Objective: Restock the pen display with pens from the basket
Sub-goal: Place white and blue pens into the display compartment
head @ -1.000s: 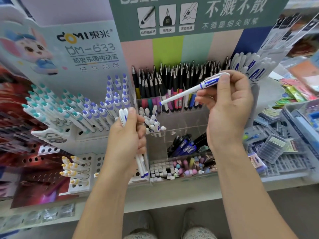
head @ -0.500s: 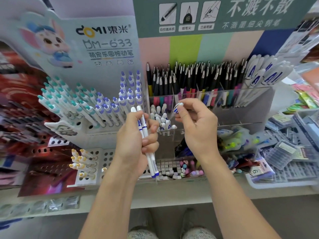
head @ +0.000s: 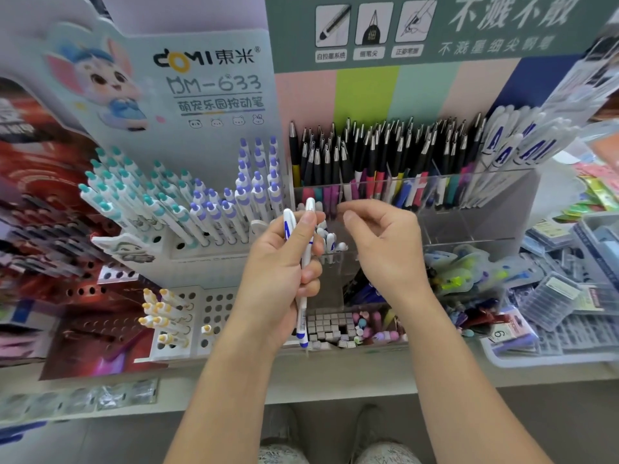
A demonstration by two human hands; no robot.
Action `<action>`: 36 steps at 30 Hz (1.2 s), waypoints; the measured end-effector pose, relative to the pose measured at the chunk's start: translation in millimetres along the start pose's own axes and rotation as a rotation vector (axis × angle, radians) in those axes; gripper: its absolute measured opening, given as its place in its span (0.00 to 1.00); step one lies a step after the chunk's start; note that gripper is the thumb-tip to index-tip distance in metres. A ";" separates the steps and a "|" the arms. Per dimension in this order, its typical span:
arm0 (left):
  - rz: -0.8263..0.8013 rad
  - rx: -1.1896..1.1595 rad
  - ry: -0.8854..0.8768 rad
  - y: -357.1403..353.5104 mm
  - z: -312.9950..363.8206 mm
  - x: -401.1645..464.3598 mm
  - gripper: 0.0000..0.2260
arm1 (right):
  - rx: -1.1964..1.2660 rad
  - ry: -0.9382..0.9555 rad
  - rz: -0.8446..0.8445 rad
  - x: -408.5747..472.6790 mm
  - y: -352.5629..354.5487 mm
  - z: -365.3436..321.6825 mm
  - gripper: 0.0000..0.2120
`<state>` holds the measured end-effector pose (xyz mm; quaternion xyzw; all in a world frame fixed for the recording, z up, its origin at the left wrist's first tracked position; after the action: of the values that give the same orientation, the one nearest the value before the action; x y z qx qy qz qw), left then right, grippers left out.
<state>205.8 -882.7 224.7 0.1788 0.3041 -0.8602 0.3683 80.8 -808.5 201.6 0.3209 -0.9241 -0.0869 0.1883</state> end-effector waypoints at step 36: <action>0.056 -0.114 -0.104 3.2 7.6 2.8 0.12 | -0.001 0.041 -0.041 10.0 -4.8 20.7 0.09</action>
<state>205.7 -890.9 227.7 0.1212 0.3279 -0.8390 0.4169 67.9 -817.7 184.2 0.3415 -0.9132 -0.0849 0.2054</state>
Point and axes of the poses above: each hand's wrist, its own x-axis towards the middle knuckle, its own y-axis out of the back of the hand, z = x × y, the point moved 2 cm from there along x, towards the middle knuckle, and after that the axes turned 12 degrees about y, right-handed, at the moved point
